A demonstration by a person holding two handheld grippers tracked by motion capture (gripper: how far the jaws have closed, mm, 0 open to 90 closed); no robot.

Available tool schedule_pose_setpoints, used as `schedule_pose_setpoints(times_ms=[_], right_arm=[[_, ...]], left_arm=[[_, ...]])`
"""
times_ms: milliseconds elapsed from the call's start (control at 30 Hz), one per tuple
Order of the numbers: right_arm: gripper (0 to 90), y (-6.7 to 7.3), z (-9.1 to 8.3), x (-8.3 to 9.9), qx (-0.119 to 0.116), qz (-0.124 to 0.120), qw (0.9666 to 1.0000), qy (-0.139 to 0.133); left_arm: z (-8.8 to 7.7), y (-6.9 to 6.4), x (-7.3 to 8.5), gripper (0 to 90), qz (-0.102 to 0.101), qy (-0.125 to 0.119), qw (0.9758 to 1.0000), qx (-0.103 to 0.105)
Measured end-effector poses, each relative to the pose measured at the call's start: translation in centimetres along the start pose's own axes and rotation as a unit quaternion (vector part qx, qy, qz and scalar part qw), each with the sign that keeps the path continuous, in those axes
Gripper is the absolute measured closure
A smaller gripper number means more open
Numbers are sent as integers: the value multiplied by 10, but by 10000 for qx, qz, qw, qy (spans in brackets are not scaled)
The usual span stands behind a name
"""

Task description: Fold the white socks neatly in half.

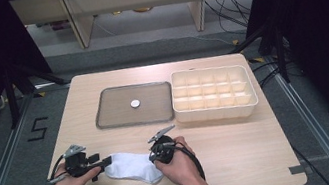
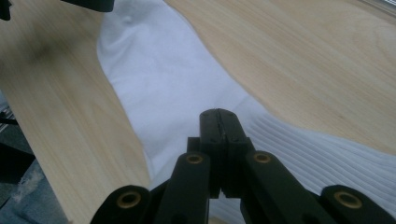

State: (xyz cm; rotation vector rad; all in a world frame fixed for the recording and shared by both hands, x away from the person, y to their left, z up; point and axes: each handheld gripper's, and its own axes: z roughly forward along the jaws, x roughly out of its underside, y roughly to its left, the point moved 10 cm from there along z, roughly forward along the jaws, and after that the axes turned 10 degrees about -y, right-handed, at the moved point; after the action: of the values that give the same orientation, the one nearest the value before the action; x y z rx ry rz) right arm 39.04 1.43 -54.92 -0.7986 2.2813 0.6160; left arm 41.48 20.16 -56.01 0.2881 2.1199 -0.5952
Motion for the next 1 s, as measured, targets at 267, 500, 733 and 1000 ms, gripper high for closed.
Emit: schedule_pose_setpoints(times_ms=[267, 500, 733, 1000], right_arm=[[887, 8, 9, 3, -47, 163, 9997, 201], [874, 8, 17, 7, -51, 131, 9994, 311], [859, 3, 21, 13, 18, 95, 9992, 399], [859, 1, 25, 16, 62, 100, 9991, 419]], left_arm=[[-3, 4, 9, 430, 22, 139, 9999, 32], [1, 3, 19, 528, 19, 367, 9992, 175], [10, -1, 21, 579, 162, 421, 9986, 276], [16, 2, 19, 752, 653, 331, 9970, 232]])
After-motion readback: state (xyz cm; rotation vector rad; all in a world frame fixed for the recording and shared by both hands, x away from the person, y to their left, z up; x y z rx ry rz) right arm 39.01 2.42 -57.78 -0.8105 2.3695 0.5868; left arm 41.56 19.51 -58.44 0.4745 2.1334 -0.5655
